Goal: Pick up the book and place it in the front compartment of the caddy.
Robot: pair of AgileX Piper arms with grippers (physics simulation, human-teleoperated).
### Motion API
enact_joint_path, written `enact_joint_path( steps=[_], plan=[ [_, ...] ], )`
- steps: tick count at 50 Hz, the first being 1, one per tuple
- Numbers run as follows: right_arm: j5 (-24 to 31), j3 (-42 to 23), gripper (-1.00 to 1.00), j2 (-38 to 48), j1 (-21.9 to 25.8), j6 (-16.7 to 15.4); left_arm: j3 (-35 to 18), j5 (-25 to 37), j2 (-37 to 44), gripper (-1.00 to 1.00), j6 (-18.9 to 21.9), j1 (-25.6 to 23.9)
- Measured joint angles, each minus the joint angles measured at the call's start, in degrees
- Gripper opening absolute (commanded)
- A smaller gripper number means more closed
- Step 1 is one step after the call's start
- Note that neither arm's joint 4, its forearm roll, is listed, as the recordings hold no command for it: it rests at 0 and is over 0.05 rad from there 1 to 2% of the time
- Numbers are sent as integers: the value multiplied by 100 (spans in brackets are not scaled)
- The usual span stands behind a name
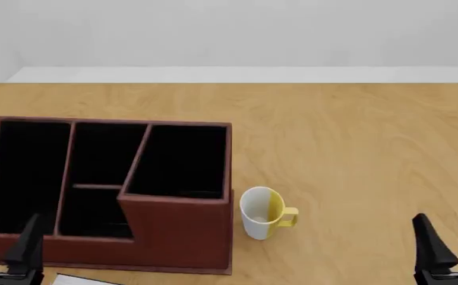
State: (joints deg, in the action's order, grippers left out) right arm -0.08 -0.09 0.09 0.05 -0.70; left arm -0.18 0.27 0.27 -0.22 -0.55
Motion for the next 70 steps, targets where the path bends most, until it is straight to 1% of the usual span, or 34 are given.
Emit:
enact_joint_path(
  steps=[4,7,12,18,23,34,44,50,60,67,70],
  plan=[
    [-6,-4,100,5,5,-49,-37,-43,112,100,-21,-32],
    [-10,-7,100,9,8,-74,-113,-62,242,100,52,-168],
    [-15,-11,100,14,12,-106,-425,12,538,100,293,-519],
    [-18,-16,100,20,14,-125,-962,242,887,100,777,-952],
    [-19,-21,100,25,15,-136,-1329,399,1158,100,1347,-1262],
    [-18,-31,100,32,16,-148,-1808,458,1810,100,2915,-1728],
    [-9,-40,100,31,16,-151,-2217,522,2539,100,4360,-1992],
    [-3,-44,100,28,16,-152,-2399,725,2882,100,5106,-2076],
    [4,-48,100,25,15,-152,-2540,1127,3233,100,6157,-2143],
    [6,-48,100,23,15,-151,-2641,1503,3420,100,6670,-2109],
    [7,-49,100,23,15,-151,-2724,1680,3504,100,6822,-2073]
  ],
)
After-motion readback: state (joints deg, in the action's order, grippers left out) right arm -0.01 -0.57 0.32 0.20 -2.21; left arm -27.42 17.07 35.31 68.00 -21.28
